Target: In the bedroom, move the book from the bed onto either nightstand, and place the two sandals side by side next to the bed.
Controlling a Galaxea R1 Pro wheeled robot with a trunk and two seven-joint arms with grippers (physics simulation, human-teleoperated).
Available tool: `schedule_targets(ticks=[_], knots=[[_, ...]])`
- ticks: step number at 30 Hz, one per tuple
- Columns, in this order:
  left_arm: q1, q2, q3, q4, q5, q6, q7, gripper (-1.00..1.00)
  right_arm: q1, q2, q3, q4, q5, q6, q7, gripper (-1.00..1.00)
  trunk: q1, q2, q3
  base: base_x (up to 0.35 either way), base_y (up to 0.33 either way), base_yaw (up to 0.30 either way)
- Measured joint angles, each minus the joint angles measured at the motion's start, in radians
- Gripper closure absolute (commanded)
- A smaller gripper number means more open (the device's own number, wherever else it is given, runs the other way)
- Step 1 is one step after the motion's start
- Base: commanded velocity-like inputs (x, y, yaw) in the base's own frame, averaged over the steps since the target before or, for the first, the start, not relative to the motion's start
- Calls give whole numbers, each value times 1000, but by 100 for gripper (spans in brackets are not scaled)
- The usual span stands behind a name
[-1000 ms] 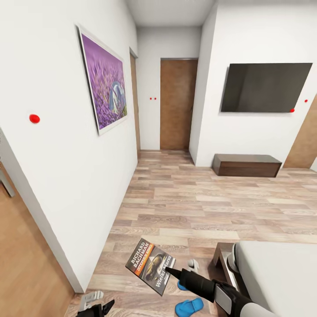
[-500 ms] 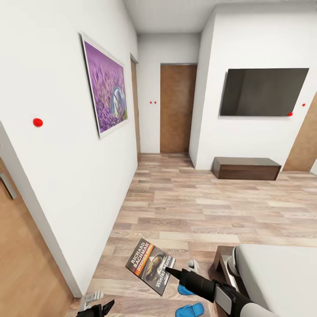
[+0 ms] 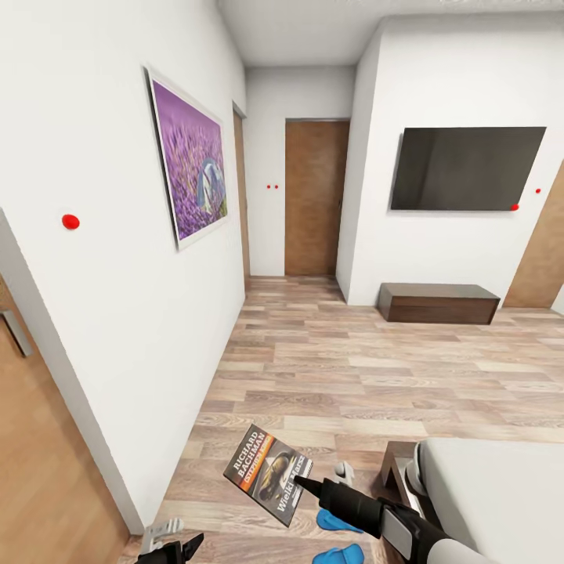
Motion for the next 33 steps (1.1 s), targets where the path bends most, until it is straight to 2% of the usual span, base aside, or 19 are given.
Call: schedule_targets(ticks=[6, 9, 11, 12, 13, 22, 33], knots=[[0, 0, 0, 0, 0, 0, -1, -100, 0, -1, -1, 10, 0, 0, -1, 100, 0, 0, 0, 0, 22, 0], [0, 0, 0, 0, 0, 1, -1, -100, 1, -1, -4, 65, 0, 0, -1, 100, 0, 0, 0, 0, 199, 0], [0, 0, 0, 0, 0, 1, -2, -100, 1, -1, 18, 117, 3, -1, -1, 100, 0, 0, 0, 0, 267, 0], [0, 0, 0, 0, 0, 1, -1, -100, 1, -1, 8, 127, 2, -1, -1, 100, 0, 0, 0, 0, 275, 0], [0, 0, 0, 0, 0, 1, -1, -100, 1, -1, -1, 130, 0, -1, -1, 100, 0, 0, 0, 0, 274, 0], [0, -1, 0, 0, 0, 2, -2, -100, 2, -2, 1, 148, 0, -1, -2, 100, 0, 0, 0, 0, 79, 5], [0, -1, 1, 0, 0, 2, -2, -100, 2, -2, 2, 149, 0, 0, -2, 100, 0, 0, 0, 0, 1, 229]])
